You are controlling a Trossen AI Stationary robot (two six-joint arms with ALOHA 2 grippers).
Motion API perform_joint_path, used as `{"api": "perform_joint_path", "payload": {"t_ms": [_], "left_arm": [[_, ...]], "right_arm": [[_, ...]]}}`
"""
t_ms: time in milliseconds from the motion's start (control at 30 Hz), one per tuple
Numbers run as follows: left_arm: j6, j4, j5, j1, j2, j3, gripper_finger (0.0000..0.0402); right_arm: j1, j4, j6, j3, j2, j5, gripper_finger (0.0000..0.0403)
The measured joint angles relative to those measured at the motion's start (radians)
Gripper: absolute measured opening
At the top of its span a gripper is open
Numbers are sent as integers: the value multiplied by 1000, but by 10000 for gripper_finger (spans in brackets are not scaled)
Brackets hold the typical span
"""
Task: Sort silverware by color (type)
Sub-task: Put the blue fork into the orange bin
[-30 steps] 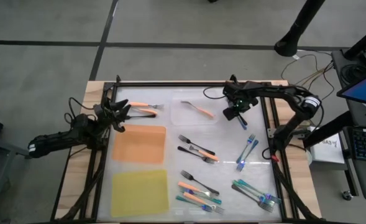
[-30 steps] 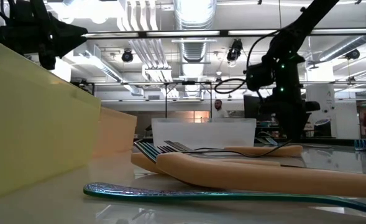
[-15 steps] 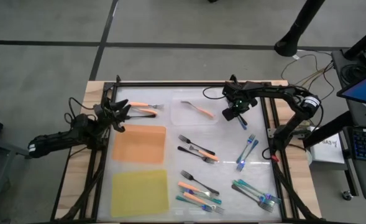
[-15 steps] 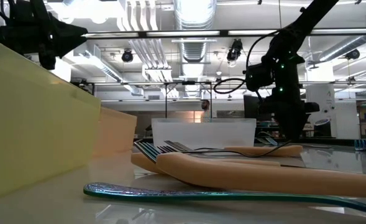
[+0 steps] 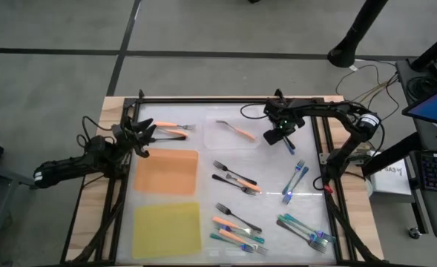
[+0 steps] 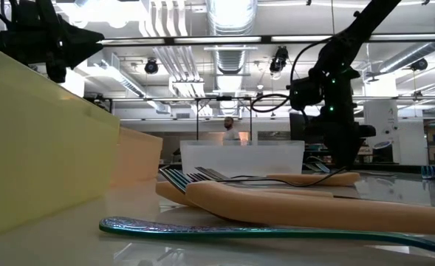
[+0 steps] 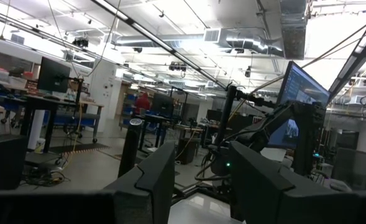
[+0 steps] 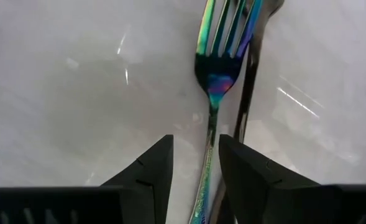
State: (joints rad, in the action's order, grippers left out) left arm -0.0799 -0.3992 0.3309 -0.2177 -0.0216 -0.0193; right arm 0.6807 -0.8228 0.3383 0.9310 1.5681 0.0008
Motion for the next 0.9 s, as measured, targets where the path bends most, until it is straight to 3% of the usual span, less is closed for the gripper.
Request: {"api": "perform_joint_path", "payload": {"t_ms": [633,900], "left_arm": [[0,0,0,0,0,0,132],[0,0,0,0,0,0,132]], "right_arm": [[-4,40,-51,-4,50,-19,114],[-7,63,-75,-7,42,-30,24]]}}
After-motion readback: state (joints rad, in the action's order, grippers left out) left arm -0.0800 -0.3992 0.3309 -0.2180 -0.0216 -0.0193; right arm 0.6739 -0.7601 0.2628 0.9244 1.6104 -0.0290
